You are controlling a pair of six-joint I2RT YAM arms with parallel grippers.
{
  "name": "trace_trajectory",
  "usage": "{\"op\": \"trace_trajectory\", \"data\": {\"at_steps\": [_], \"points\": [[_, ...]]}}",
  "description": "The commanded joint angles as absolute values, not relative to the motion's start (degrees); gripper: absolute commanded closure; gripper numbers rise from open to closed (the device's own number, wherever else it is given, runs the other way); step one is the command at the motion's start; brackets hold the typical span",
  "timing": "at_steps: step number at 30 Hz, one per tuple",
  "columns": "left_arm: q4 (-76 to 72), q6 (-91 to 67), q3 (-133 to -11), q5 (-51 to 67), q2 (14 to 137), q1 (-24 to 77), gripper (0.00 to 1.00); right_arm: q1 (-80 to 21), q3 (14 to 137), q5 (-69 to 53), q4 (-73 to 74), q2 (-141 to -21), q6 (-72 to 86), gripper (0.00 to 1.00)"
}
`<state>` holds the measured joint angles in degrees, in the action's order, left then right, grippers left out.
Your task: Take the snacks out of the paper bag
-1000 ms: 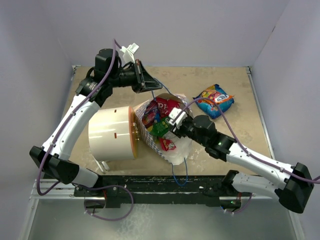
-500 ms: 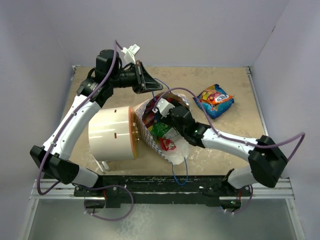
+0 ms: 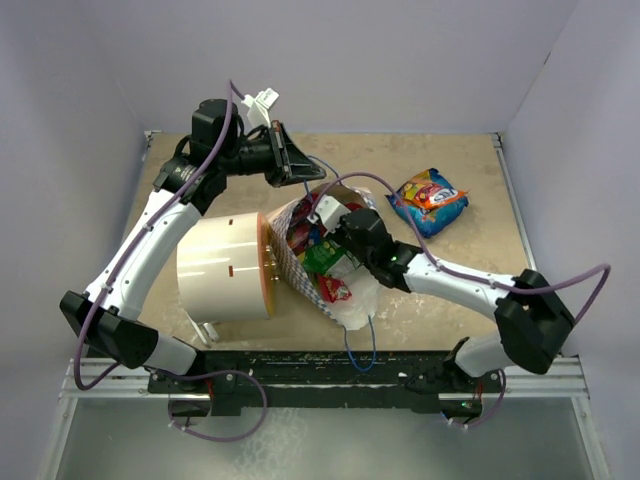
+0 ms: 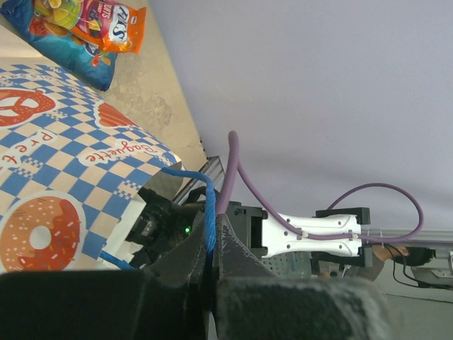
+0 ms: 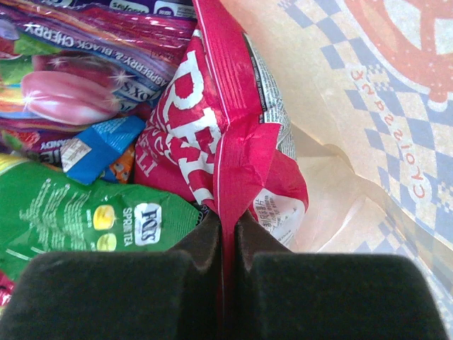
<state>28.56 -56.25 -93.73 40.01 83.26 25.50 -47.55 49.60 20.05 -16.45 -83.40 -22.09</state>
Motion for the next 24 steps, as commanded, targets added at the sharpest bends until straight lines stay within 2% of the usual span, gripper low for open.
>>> {"op": "trace_trajectory", "data": {"at_steps": [1,12,19,24], "points": [[26.9,-55.6,-96.9,37.7,83.1,25.1,1.0,-47.7,52.2,14.3,-14.4,-77.2,-21.3,1.0],[25.4,-57.2,-98.7,34.1,84.7,24.6,1.0,-47.7,53.0,5.4,-9.4,-65.5,-26.5,1.0],[24.3,-57.8,-99.2,33.7,85.7,24.0,1.0,-47.7,57.0,-0.1,-5.3,-62.5,-28.3,1.0],[24.3,-57.8,-98.4,33.5,85.3,23.5,1.0,-47.7,61.5,0.6,-3.3,-62.2,-29.0,1.0]]}}
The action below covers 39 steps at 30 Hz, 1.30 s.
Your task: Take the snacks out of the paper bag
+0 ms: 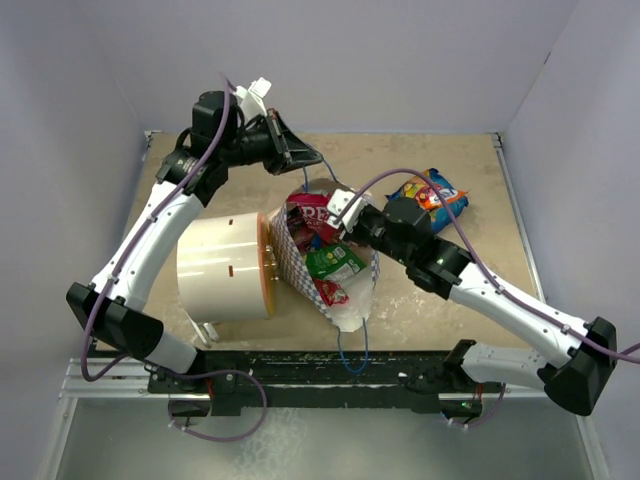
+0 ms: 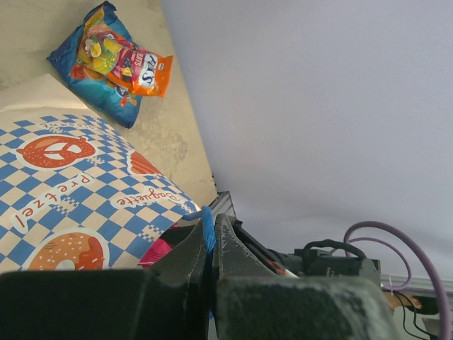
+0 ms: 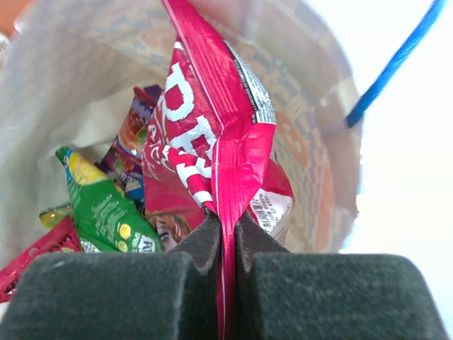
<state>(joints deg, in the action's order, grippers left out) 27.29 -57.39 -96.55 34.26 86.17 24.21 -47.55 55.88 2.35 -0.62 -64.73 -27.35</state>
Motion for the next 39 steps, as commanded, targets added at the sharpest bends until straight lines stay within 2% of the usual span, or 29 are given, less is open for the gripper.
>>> {"op": "trace_trajectory", "data": {"at_steps": [1,13,24,29,31,33,39], "points": [[24.3,-58.0,-98.4,33.5,85.3,23.3,1.0,-47.7,61.9,0.9,-3.3,-62.0,-29.2,1.0],[27.4,-57.6,-100.4,35.6,86.3,22.3,1.0,-47.7,63.8,-2.8,-1.7,-58.6,-27.3,1.0],[28.5,-56.2,-99.4,35.1,85.3,22.3,1.0,-47.7,74.2,-6.0,2.0,-56.0,-10.3,1.0],[28.5,-55.7,-97.5,34.7,84.5,22.3,1.0,-47.7,82.0,-5.1,10.1,-54.8,-4.4,1.0],[28.4,-56.1,-96.1,34.3,83.7,22.3,1.0,-47.7,84.9,-0.5,14.4,-54.0,-2.7,1.0],[27.9,-56.4,-94.8,34.2,82.9,22.3,1.0,-47.7,87.0,9.3,17.1,-53.7,-1.9,1.0],[28.8,-56.7,-92.9,33.5,81.3,22.3,1.0,-47.7,90.0,49.0,22.1,-57.0,1.7,1.0]]}}
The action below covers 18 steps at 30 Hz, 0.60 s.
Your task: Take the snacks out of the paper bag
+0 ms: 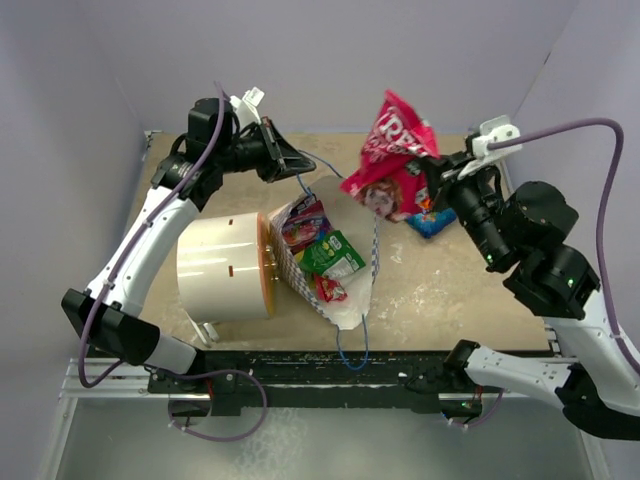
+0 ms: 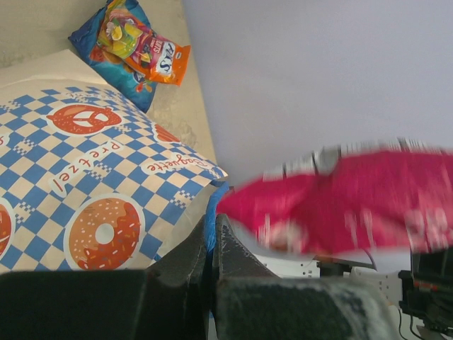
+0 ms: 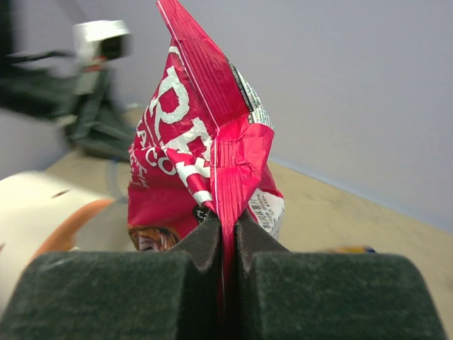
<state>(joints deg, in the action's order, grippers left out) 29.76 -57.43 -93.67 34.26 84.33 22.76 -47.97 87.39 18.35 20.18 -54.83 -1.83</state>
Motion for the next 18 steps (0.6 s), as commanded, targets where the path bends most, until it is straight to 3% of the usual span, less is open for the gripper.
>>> {"op": "trace_trajectory", "data": {"at_steps": [1,5,12,18], "points": [[28.8,-56.8,-92.6,33.4,81.2,22.2,1.0,-47.7,90.4,53.9,23.3,-58.7,1.5,1.0],[29.3,-57.2,-92.6,33.4,80.9,22.3,1.0,-43.8,92.9,62.0,35.9,-66.2,8.9,1.0],[30.7,-56.7,-93.0,32.9,80.0,22.2,1.0,-32.8,82.7,47.2,43.4,-64.0,25.5,1.0],[30.5,-56.1,-92.9,32.8,80.4,22.2,1.0,-32.8,80.3,22.0,31.5,-54.2,23.2,1.0]]}}
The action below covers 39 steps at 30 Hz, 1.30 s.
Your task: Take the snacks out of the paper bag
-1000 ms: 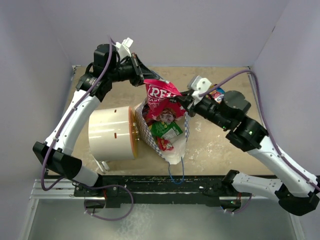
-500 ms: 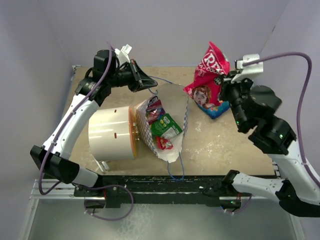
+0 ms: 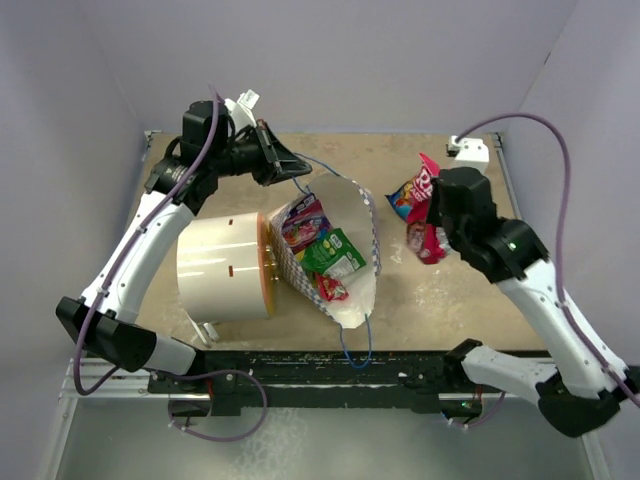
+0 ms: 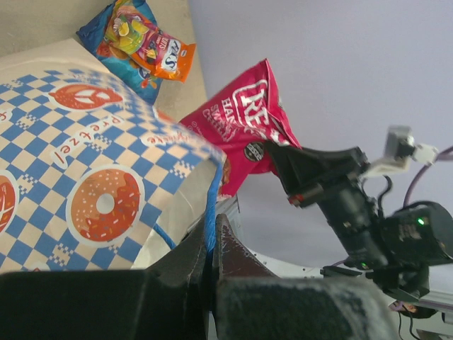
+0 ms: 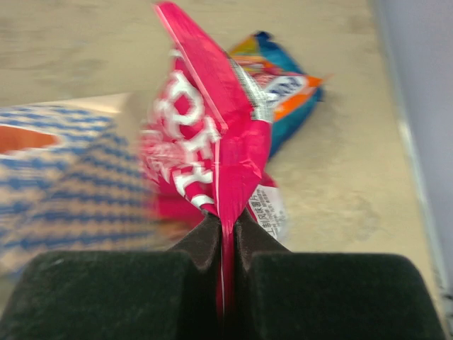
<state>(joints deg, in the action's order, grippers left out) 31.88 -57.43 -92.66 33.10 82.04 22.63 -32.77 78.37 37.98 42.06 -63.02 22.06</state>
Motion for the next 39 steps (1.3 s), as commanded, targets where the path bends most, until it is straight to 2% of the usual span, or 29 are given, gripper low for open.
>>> {"op": "trace_trajectory", "data": {"at_steps": [1,3,7,10,17,23,32,39], "points": [[30.2,-56.1,-93.0,33.1,80.7,22.3,1.0,-32.8,80.0,20.1,29.8,-53.2,21.9,1.0],[29.8,-56.1,-93.7,33.5,81.4,22.2,1.0,-32.8,79.7,18.9,31.3,-52.1,23.3,1.0],[29.6,-55.9,-94.8,33.9,82.3,22.2,1.0,-32.8,79.2,31.8,40.3,-53.3,28.5,1.0],[29.8,-55.7,-95.1,34.0,82.4,22.3,1.0,-32.7,76.8,37.2,43.4,-54.6,32.5,1.0],[30.9,-55.7,-95.2,34.4,82.1,22.3,1.0,-30.0,62.6,33.4,37.1,-56.1,43.4,1.0],[31.1,-56.0,-93.9,34.5,80.7,22.3,1.0,-18.7,48.0,25.3,31.8,-54.4,54.3,1.0],[31.3,-55.6,-94.5,35.4,80.7,22.3,1.0,1.9,45.3,19.6,21.5,-60.7,43.9,1.0],[32.6,-54.6,-96.0,36.1,81.4,22.3,1.0,7.7,47.2,18.6,14.1,-66.1,35.6,1.0]]}}
